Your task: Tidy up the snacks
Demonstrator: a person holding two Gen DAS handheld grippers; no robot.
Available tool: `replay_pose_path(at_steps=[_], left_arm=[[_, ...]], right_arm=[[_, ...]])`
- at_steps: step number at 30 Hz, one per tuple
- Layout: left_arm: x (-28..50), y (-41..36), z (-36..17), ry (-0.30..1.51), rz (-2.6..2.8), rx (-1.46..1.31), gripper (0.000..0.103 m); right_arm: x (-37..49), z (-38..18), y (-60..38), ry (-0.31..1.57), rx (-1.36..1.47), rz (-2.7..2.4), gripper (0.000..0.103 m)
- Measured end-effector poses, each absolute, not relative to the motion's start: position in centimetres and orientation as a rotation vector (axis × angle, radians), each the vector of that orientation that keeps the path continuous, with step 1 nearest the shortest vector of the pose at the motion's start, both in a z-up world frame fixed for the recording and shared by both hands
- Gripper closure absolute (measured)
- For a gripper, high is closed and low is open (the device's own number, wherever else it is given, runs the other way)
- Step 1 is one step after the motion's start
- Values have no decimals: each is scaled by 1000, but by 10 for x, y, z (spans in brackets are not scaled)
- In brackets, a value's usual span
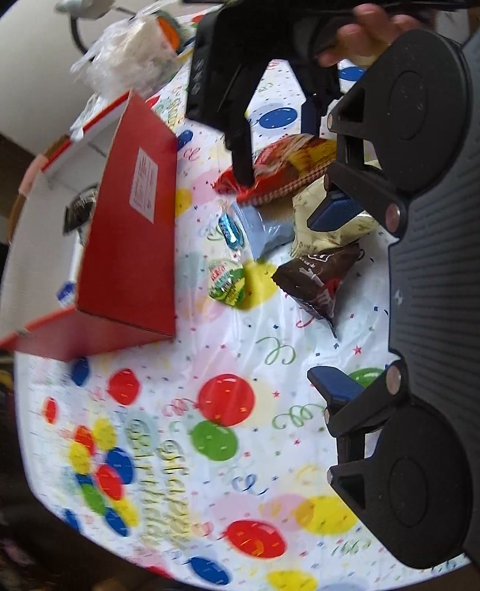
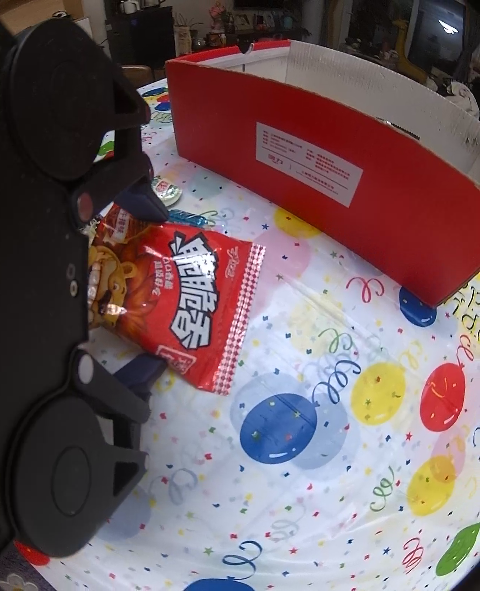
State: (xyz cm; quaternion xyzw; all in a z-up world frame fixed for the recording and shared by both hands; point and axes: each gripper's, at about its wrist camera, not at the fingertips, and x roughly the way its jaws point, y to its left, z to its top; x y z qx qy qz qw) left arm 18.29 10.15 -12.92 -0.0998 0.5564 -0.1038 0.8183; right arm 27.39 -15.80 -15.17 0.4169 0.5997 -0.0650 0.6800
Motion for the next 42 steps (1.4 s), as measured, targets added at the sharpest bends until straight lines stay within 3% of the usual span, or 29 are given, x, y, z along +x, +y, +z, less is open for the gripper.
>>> replay_pose_path(at_steps=[2, 6, 16, 17, 33, 42], left_arm=[[186, 102, -135, 1205, -214, -229, 25], [191, 106, -146, 1253, -194, -302, 41], [196, 101, -149, 1240, -202, -301, 49], [196, 102, -149, 1237, -195, -305, 57], [180, 115, -132, 1182, -151, -353, 59], [175, 113, -101, 1129, -119, -326, 59]], right_arm=[[273, -152, -161, 1342, 938, -134, 31], [270, -150, -167, 1334, 933, -117, 33], [266, -147, -173, 1331, 930, -99, 34], [266, -148, -172, 1330, 928, -96, 34], [252, -132, -196, 1301, 954, -36, 35], [255, -85, -194, 1194, 794, 116, 35]])
